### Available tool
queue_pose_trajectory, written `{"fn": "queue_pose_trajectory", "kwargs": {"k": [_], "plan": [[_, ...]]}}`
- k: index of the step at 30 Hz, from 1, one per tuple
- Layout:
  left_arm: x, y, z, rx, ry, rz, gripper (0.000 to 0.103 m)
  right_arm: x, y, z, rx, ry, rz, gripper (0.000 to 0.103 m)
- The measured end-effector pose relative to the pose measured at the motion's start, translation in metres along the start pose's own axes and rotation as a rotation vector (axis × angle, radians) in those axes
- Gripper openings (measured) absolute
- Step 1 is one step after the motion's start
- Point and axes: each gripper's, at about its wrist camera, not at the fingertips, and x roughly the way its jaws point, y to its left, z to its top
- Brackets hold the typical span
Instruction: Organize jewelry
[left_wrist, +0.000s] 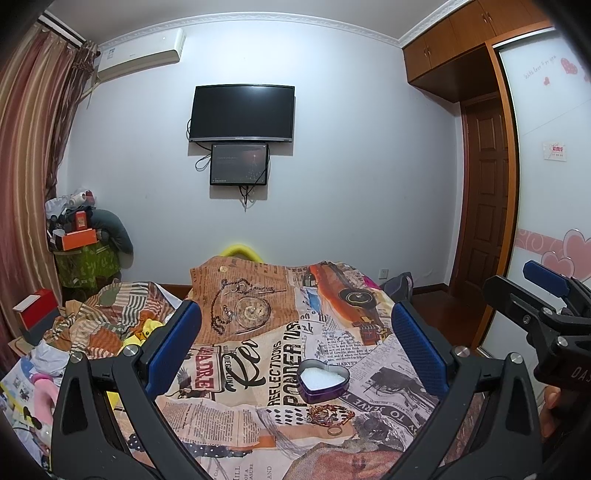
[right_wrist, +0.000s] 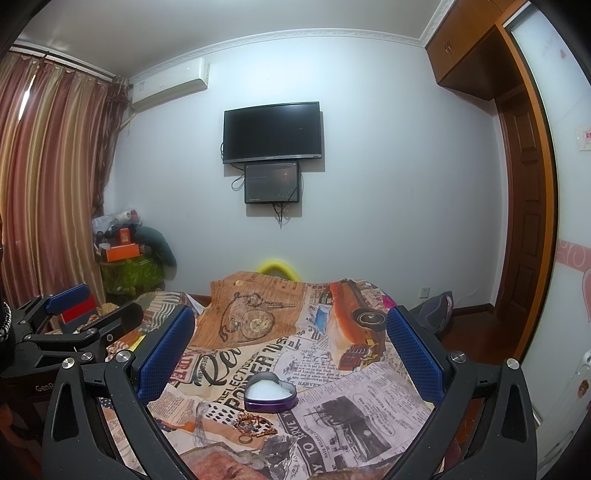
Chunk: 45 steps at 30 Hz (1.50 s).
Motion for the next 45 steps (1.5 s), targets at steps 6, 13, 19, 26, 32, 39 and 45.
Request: {"fn": "queue_pose_trajectory", "kwargs": {"k": [6, 13, 19, 26, 32, 39, 45], "plan": [[0.001, -0.001, 0.000, 0.001, 0.000, 0.001, 0.103, -0.001, -0.001, 0.001, 0.003, 0.001, 0.000, 0.103], [0.001, 0.000, 0.000, 0.000, 0.001, 0.001, 0.103, -0.001, -0.001, 0.002, 0.004, 0.002, 0.000, 0.103], [0.002, 0.000, -0.001, 0.001, 0.002, 0.000, 0.103, -0.002, 0.000, 0.002, 0.004, 0.003, 0.000, 0.103], [0.002, 0.000, -0.003, 0.001, 0.004, 0.000, 0.103, -0.001, -0.001, 0.003, 0.006, 0.004, 0.001, 0.103], [0.003, -0.001, -0.004, -0.001, 0.007, 0.000, 0.103, -0.002, 0.000, 0.000, 0.006, 0.005, 0.001, 0.103], [0.010, -0.001, -0.008, -0.003, 0.025, 0.004, 0.103, 0.007, 0.002, -0.009, 0.008, 0.021, 0.001, 0.103], [0.027, 0.002, -0.012, -0.004, 0.063, 0.017, 0.103, 0.018, -0.003, -0.011, 0.012, 0.067, -0.002, 0.103]]}}
